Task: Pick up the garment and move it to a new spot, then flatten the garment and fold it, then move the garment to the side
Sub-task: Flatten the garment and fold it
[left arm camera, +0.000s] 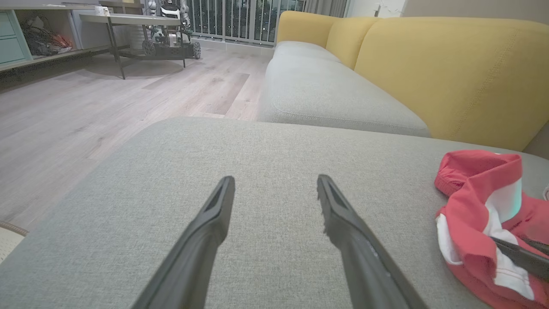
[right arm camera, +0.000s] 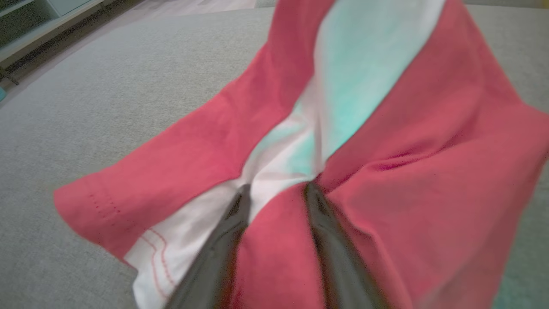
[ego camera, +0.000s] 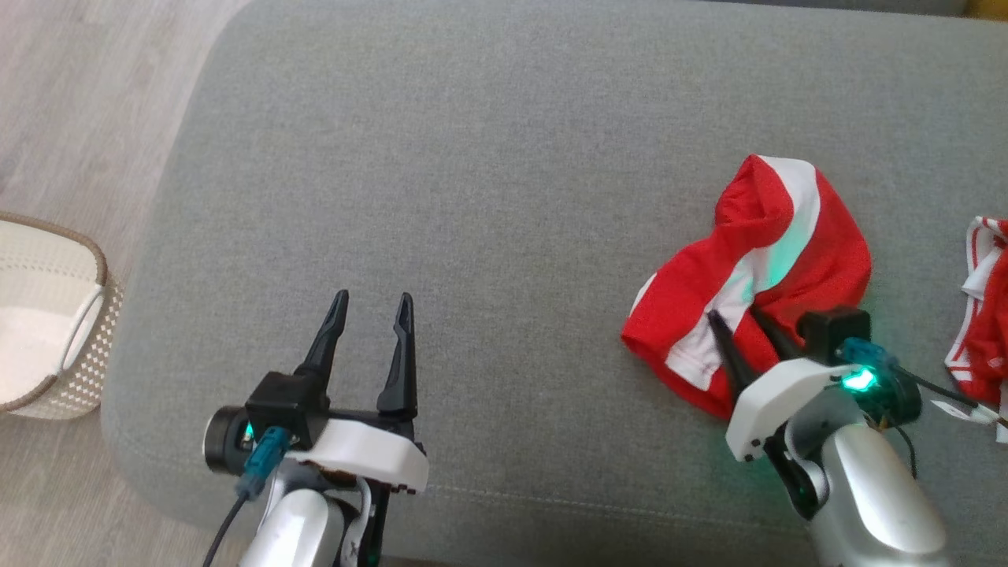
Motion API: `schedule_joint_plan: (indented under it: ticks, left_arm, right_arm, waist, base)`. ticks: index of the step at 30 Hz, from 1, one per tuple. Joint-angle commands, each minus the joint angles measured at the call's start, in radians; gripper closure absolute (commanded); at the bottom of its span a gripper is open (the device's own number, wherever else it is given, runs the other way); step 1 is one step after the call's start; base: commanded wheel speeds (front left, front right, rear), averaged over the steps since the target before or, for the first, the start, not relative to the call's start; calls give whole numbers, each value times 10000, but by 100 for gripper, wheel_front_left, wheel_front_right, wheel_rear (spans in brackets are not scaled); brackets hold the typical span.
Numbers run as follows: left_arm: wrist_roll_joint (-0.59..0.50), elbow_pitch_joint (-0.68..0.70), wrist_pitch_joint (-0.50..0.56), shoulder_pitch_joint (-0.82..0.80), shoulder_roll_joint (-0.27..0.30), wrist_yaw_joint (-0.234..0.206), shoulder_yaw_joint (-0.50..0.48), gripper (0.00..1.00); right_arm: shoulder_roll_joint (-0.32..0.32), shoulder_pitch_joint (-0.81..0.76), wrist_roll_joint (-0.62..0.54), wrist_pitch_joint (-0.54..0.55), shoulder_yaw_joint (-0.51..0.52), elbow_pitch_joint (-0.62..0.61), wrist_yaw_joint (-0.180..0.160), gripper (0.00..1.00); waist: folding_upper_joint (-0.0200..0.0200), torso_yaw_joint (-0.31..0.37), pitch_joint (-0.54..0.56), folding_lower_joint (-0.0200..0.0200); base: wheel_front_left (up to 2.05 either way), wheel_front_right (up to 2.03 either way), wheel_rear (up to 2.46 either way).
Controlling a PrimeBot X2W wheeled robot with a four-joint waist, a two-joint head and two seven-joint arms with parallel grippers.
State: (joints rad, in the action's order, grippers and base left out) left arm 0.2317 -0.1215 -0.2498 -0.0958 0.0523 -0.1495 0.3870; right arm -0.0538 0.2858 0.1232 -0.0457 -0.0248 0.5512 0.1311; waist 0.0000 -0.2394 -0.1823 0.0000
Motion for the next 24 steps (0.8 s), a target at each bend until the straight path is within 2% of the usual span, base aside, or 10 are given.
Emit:
schedule_joint_plan:
  ticks: [1,5,9,13,16,20,24]
  left_arm:
    - [102,257,-120,-316,-19,-19,-250,0]
    - [62,186,-120,-233,-19,-17,-308,0]
    - [86,139,-120,-147,-19,20,-255,0]
    - [138,104,-120,-26,-19,20,-153,0]
    - [161,87,-120,109,-20,-11,-81,0]
    - [180,119,-120,279,-20,-42,17,0]
    - [201,176,-120,282,-20,-43,116,0]
  right_arm:
    - [35,294,-10,-125,-361,-6,-4,100]
    - [35,471,275,-621,-798,20,-4,100]
    - [36,797,919,-888,-2064,-511,-4,100]
    - [36,1492,2090,-834,-3691,-1584,-4,100]
    - [36,2110,3352,-764,-4329,-2411,-4,100]
    - [36,2596,5035,-407,-3979,-2639,-4,100]
    - [33,2585,6151,128,-2504,-1527,-4,100]
  waist:
    - [0,-14,81,0]
    - [0,42,328,0]
    - [0,129,687,0]
    - [0,172,1040,0]
    - [0,181,1240,0]
    - [0,181,1327,0]
    - [0,161,1144,0]
  base:
    - [0,0,0]
    - [0,0,0]
    - [0,0,0]
    - [0,0,0]
    - [0,0,0]
    - [0,0,0]
    - [0,0,0]
